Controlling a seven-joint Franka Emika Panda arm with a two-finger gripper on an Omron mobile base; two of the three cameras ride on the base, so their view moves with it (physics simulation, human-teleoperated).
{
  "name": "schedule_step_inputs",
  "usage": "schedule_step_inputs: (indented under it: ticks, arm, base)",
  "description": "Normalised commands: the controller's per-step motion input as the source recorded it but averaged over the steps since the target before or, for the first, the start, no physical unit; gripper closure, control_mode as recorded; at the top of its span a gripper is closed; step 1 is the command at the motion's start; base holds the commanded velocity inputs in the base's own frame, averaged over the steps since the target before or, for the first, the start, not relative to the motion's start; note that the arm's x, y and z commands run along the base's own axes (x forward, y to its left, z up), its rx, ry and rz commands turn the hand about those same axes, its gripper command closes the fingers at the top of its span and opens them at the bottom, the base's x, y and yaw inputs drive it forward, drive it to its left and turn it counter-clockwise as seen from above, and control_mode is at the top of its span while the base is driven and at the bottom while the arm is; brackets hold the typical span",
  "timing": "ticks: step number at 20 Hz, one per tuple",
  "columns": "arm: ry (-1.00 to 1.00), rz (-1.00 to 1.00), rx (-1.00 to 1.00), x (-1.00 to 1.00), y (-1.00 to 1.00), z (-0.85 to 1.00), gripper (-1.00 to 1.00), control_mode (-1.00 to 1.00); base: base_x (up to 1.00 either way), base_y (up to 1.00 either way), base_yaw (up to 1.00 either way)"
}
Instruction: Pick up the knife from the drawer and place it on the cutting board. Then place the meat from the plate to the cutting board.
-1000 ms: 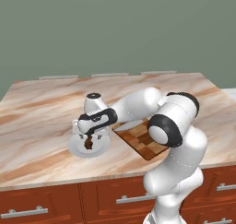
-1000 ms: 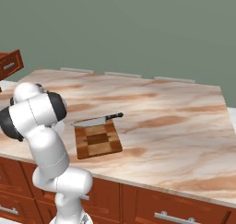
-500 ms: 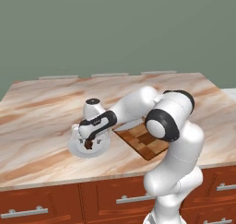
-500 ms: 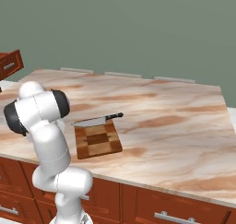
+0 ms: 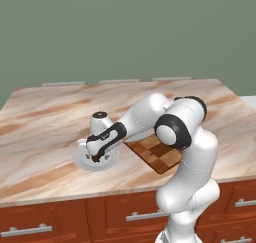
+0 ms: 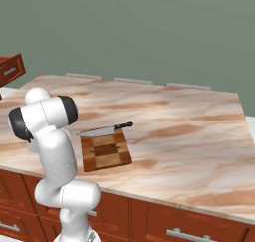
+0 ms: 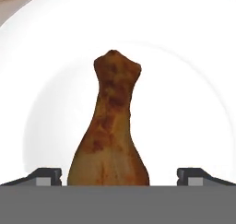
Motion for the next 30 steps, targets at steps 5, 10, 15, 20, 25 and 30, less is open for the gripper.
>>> schedule_step_inputs:
  ticks: [5, 10, 15, 20, 25, 30]
  arm:
    - [0.00, 0.00, 0.00, 0.00, 0.00, -0.03, 1.00, -1.00]
    - [0.00, 0.00, 0.00, 0.00, 0.00, 0.00, 1.00, -1.00]
    - [0.00, 0.00, 0.00, -0.06, -0.16, 0.35, 1.00, -1.00]
    - [-0.01, -0.03, 0.00, -0.18, -0.51, 0.51, 1.00, -1.00]
    - [0.00, -0.10, 0.01, -0.22, -0.82, 0.46, 1.00, -1.00]
    - [0.03, -0.16, 0.06, -0.36, -1.00, 0.43, 1.00, -1.00]
  base:
    - [0.00, 0.00, 0.00]
    - [0.00, 0.00, 0.00]
    - [0.00, 0.00, 0.00]
    - [0.00, 0.00, 0.00]
    - [0.00, 0.00, 0.00]
    - [0.00, 0.00, 0.00]
